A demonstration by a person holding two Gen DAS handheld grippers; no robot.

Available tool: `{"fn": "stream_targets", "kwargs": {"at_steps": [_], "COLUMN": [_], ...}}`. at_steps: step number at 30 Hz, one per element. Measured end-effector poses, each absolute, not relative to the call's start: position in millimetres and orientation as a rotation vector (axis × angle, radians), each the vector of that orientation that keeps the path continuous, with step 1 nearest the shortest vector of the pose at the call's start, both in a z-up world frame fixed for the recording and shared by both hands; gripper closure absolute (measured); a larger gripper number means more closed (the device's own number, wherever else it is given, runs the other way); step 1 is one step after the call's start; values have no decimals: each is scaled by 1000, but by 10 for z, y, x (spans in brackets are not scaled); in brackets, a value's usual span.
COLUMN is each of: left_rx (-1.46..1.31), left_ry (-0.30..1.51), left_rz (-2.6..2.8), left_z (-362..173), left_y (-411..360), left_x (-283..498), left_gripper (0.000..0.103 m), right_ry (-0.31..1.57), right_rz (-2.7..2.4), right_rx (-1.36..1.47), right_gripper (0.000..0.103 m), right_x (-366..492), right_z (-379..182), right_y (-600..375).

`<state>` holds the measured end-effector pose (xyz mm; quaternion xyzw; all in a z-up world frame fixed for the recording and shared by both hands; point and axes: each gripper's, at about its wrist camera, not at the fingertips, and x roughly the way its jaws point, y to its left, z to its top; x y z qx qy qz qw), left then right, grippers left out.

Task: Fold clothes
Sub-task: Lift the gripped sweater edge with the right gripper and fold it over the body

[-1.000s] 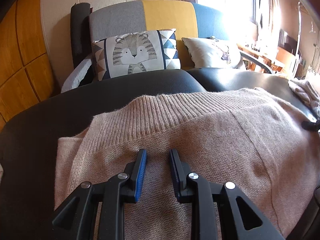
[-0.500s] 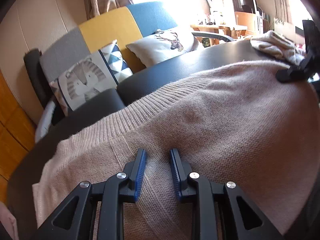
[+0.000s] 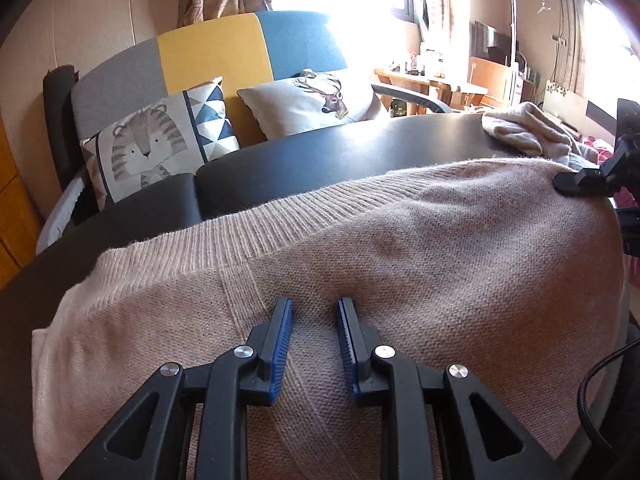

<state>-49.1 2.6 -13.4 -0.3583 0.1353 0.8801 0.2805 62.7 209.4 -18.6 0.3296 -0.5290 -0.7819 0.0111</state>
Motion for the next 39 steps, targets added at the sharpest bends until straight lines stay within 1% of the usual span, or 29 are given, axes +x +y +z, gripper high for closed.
{"fn": "stream_targets", "kwargs": {"at_steps": [6,9,13,14,15,17,20,21,24,28,29,32,39], "left_rx": [-1045,-1072,-1115,-1086,-1073,-1051,-1059,-1063,-1073,-1077,-1078,-1089,-1189], "left_ry": [52,-39,-76,-84,-68,-42,-88,-137,-361,-506,-537,-555,-681], "left_rz": [2274,2359,2382,2379,2381,2384,2351,2338,2314,2347,2356,2414,2414], "left_z": [82,115,-95,-131,-128,-123,-113,-85,-20,10,15,2,-388], "left_y": [-124,-406,-596,-586,-565,-530,-567,-623,-897,-1274,-1371,-1682,-2243], "left_x": [-492,-512,-540,-505,-491,-468,-520,-548,-638,-658,-665,-704,-625], "left_gripper": [79,79,79,78,75,74,74,74,74,74,74,74,74], "right_ry": [-1615,-1578,-1499,-1476,-1452,-1404,-1341,-1322,-1267,-1170,-1142,-1049,-792], "right_rz": [-2469,-2454,-2441,-2439,-2437,-2432,-2420,-2412,-2389,-2373,-2373,-2381,-2419], "right_rx": [1018,1012,1023,1030,1039,1057,1080,1088,1113,1166,1181,1235,1380], "right_gripper": [84,84,84,84,84,84,84,84,84,84,84,84,84], "right_x": [712,592,374,317,249,124,-48,-102,-266,-494,-551,-712,-1040], "right_z": [130,288,502,547,597,680,781,799,856,897,896,841,564], "right_y": [2065,1893,1584,1496,1414,1255,1020,943,711,366,275,-9,-706]}}
